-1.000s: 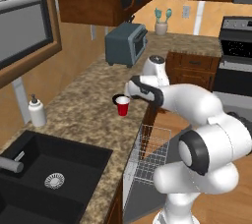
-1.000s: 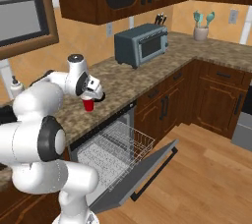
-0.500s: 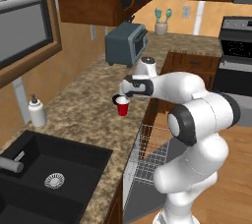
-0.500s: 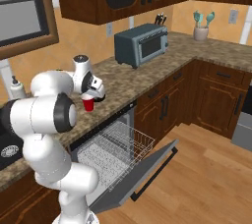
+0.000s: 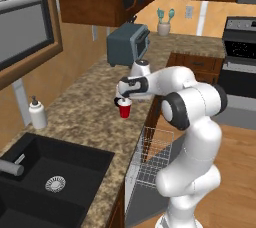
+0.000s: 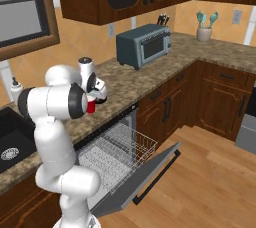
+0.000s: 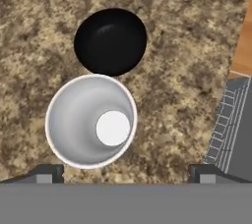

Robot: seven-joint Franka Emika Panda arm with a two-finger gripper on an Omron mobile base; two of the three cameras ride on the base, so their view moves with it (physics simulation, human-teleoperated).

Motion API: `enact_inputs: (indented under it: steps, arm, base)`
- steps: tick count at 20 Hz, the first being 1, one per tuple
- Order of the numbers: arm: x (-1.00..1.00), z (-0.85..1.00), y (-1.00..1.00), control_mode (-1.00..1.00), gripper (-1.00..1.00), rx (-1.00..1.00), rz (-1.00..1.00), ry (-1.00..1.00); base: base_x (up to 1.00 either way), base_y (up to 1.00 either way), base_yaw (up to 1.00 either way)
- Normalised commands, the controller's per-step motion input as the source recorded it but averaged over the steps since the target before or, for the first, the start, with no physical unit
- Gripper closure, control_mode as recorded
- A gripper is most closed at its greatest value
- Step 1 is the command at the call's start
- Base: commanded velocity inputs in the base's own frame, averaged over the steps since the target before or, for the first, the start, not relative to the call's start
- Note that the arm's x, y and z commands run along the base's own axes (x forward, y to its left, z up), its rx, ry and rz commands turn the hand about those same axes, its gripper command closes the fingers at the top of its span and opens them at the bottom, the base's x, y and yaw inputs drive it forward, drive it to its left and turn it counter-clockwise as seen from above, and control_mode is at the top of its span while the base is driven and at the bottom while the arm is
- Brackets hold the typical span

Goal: Pick up the cup and bowl from the counter, place them in the dishwasher, and close the dishwasher door.

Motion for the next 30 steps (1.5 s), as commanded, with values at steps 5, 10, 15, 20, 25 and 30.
enact_inputs:
  steps: [5,10,15,20,25,30]
  arm:
    - [0.34,-0.24,0.00,-1.00,-1.00,0.00,-0.02,0.05]
    - [0.14,-0.32,0.00,-1.00,-1.00,0.00,-0.01,0.08]
    - [0.17,-0.35,0.02,-1.00,-1.00,0.00,-0.02,0.07]
    - [0.03,-0.34,0.04,-1.00,1.00,0.00,0.00,0.06]
    - [-0.07,-0.27,0.00,-1.00,1.00,0.00,0.00,0.04]
    - [-0.92,-0.15,-0.01,-1.00,1.00,0.01,0.01,-0.04]
  base:
    - [0.00,0.00,0.00]
    - [0.00,0.00,0.00]
    - [0.00,0.00,0.00]
    - [0.00,0.00,0.00]
    - [0.00,0.00,0.00]
    - [0.00,0.00,0.00]
